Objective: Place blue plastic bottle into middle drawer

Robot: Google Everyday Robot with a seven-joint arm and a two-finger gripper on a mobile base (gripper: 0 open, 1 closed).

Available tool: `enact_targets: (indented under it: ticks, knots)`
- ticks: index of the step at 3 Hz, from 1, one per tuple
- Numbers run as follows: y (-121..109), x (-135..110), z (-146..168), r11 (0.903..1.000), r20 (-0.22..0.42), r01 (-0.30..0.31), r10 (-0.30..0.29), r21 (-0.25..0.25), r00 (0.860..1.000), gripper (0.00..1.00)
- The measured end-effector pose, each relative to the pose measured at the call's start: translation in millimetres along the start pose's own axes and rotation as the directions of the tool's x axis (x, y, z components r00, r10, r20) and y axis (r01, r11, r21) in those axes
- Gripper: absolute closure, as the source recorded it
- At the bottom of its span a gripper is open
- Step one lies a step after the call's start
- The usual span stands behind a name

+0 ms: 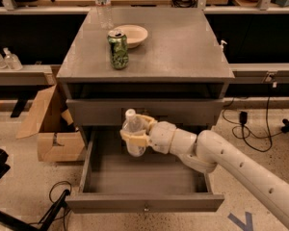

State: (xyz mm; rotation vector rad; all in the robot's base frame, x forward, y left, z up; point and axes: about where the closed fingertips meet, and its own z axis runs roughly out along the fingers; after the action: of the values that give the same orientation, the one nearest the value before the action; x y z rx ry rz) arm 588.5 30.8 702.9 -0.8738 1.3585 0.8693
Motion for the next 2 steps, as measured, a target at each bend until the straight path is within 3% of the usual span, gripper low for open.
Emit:
enact_targets:
  ticks: [1, 2]
  knots:
    - [19, 53, 7, 0.9928, -0.003, -0.022, 0.022, -0.118, 1.0, 1.0]
    - [28, 103, 21, 0.9783, -0.017, -0.049, 0.046, -0.202, 0.999, 1.0]
